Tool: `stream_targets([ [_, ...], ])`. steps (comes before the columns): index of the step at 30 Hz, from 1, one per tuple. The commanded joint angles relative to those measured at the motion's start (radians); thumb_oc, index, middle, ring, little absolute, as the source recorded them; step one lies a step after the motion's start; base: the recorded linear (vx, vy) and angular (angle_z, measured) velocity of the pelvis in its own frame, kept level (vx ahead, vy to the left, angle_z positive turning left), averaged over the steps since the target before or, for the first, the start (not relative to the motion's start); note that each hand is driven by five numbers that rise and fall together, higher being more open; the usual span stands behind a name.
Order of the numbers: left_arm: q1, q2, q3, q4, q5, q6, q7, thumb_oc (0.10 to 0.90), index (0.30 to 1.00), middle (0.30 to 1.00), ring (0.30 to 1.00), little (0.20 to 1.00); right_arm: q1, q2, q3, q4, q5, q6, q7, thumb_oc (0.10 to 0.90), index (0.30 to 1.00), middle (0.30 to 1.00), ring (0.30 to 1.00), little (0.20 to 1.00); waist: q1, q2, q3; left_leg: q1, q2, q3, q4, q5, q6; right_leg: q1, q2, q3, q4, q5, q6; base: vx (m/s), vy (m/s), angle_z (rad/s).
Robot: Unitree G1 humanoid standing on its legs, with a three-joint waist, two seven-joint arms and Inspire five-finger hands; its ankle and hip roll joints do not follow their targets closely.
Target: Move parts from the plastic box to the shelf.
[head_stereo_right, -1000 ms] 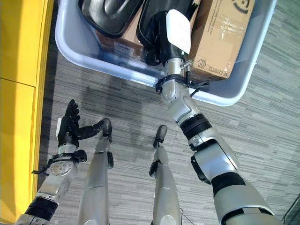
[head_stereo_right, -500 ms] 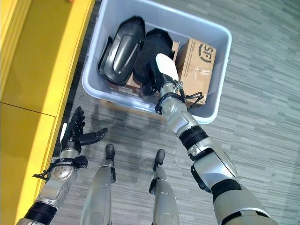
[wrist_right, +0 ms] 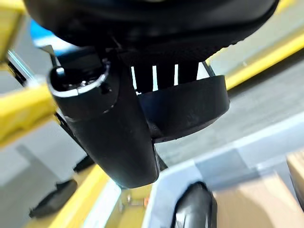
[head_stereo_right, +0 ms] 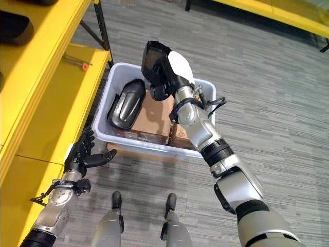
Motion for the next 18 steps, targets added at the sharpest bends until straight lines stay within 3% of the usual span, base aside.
stream_targets([
  [1,0.042,0.016,-0.057,-0.038,0.000,-0.048,-0.038,0.900,1.000,1.000,1.000,1.000,-0.072,-0.020,-0.065,-0.065,-0.059,-0.084,-0.056,0.400,0.300,0.300,0.300,0.300,-0.006,0.007,-0.228,0.058,0.002,0.020,-0.128,-0.007,0.020,0.146,-0.057,0.006,0.051,-0.129,0.096,0.04,-0.019,-0.07],
  [11,0.075,-0.015,-0.015,-0.039,0.024,-0.042,-0.040,0.900,1.000,1.000,1.000,1.000,-0.054,-0.078,-0.091,-0.237,-0.169,-0.102,-0.005,0.400,0.300,0.300,0.300,0.300,-0.030,0.022,-0.280,0.117,0.029,0.039,-0.135,-0.009,0.015,0.171,-0.041,0.034,0.075,-0.185,0.085,0.01,-0.022,-0.10],
  [14,0.103,-0.033,0.020,-0.043,0.039,-0.042,-0.031,0.900,1.000,1.000,1.000,1.000,-0.009,-0.132,-0.115,-0.323,-0.236,-0.112,0.019,0.400,0.300,0.300,0.300,0.300,-0.031,0.028,-0.282,0.130,0.053,0.030,-0.103,-0.012,0.012,0.180,-0.012,0.050,0.118,-0.242,0.058,-0.01,-0.088,0.01],
  [18,0.143,-0.043,0.060,-0.061,0.049,-0.045,-0.017,0.900,1.000,1.000,1.000,1.000,0.024,-0.140,-0.137,-0.396,-0.234,-0.131,0.027,0.400,0.300,0.300,0.300,0.300,-0.021,0.036,-0.270,0.131,0.081,0.029,-0.098,0.009,0.002,0.168,0.027,0.064,0.145,-0.276,0.035,-0.06,-0.136,-0.05],
])
